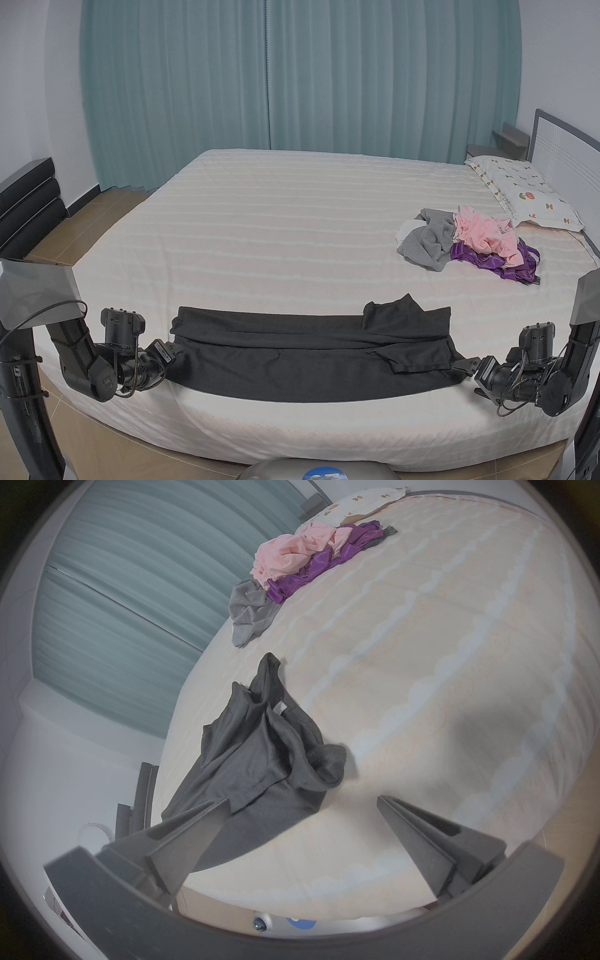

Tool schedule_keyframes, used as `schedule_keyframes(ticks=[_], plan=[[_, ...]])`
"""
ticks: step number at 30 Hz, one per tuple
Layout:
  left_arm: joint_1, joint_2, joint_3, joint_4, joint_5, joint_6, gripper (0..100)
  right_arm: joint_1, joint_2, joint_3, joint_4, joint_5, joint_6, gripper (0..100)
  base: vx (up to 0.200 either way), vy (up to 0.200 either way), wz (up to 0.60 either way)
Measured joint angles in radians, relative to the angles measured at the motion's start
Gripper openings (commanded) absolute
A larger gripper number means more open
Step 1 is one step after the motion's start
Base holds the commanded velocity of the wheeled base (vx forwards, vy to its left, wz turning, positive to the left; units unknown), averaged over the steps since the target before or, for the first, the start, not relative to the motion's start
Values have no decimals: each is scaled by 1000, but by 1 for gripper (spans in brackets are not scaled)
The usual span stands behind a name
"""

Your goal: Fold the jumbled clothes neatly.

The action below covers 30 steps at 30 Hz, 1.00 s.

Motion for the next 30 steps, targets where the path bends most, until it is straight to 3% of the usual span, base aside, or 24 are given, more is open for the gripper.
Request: schedule_keyframes(ticks=[7, 14, 15, 30], plan=[[-2, 33, -18, -1, 4, -15, 0, 48, 37, -5, -16, -64, 36, 100, 0, 0, 0], [-1, 39, -20, -1, 4, -18, 0, 83, 129, -32, -163, -138, 73, 100, 0, 0, 0], [-1, 39, -20, -1, 4, -18, 0, 89, 143, -37, -174, -150, 75, 0, 0, 0, 0], [-1, 39, -20, -6, 11, -17, 0, 110, 175, -31, -213, -191, 89, 0, 0, 0, 0]])
